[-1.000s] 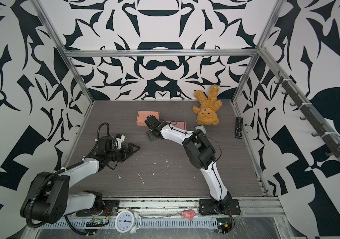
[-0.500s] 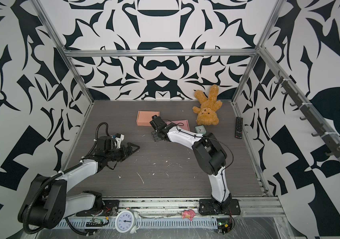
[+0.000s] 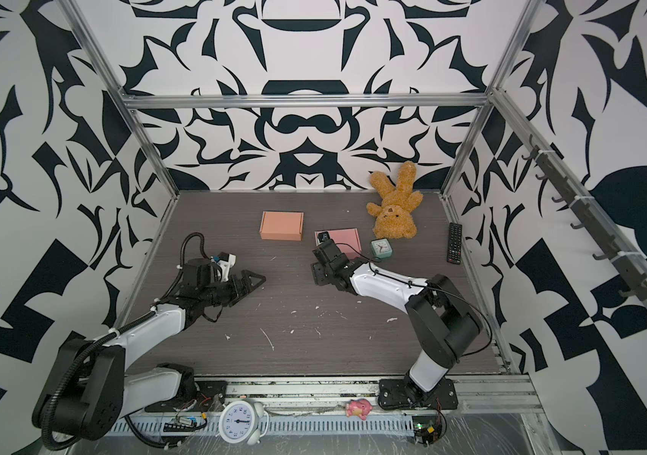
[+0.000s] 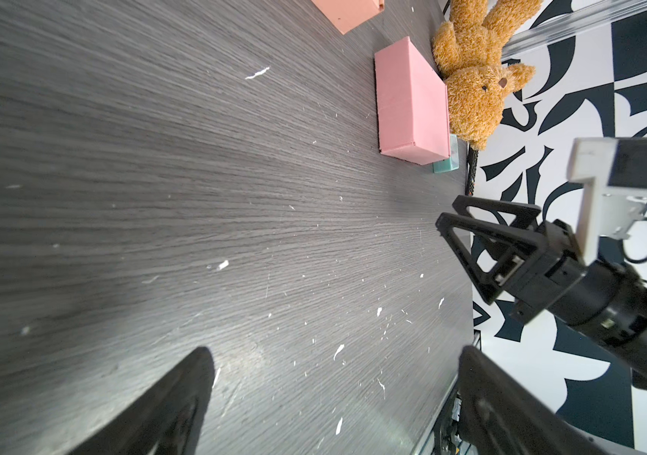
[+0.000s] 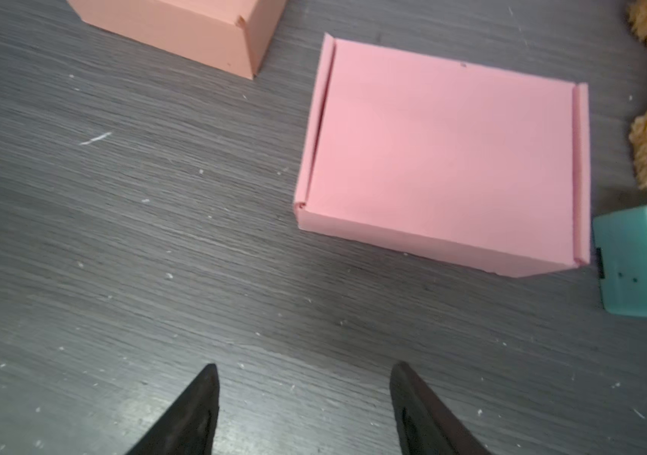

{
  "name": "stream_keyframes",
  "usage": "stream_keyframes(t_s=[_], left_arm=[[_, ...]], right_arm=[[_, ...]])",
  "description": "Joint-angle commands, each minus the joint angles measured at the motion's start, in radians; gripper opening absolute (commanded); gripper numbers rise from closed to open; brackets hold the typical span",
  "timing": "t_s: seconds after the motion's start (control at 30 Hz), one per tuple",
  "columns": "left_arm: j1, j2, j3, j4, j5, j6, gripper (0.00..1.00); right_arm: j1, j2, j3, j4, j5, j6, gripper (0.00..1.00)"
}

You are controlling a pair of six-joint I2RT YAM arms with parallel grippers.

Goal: Fold the paper box

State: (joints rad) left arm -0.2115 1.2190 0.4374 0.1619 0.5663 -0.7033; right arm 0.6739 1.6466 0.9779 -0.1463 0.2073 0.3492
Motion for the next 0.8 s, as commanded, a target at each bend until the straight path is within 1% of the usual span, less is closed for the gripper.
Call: stream_keyframes(t_s=[0.0,0.17,0.3,0.57,0.77], left_arm=[[0.004,-0.009,0.017,0.016,0.018,-0.004,0.99],[0.004,-0.031,0.007,0.0,0.011,0.002,0.99],[0.004,-0.051,0.003,-0.019,0.001,0.014,0.99],[0.004,-0.025,0.021,-0.007,0.017,0.01,0.99],[0.005,-0.012,0.029,-0.006,0.024,0.01,0.99]], right_arm=[[-0.048,0.015,-0.01,0.106,-0.051,0.054,0.7],[-0.099,0.104,0.012,0.15,-0.058,0.059,0.71],[-0.13,0.146,0.035,0.179,-0.069,0.074,0.71],[-0.155,0.234,0.114,0.187,-0.072,0.104,0.73],[-0.179,0.31,0.176,0.186,-0.086,0.163,0.74]])
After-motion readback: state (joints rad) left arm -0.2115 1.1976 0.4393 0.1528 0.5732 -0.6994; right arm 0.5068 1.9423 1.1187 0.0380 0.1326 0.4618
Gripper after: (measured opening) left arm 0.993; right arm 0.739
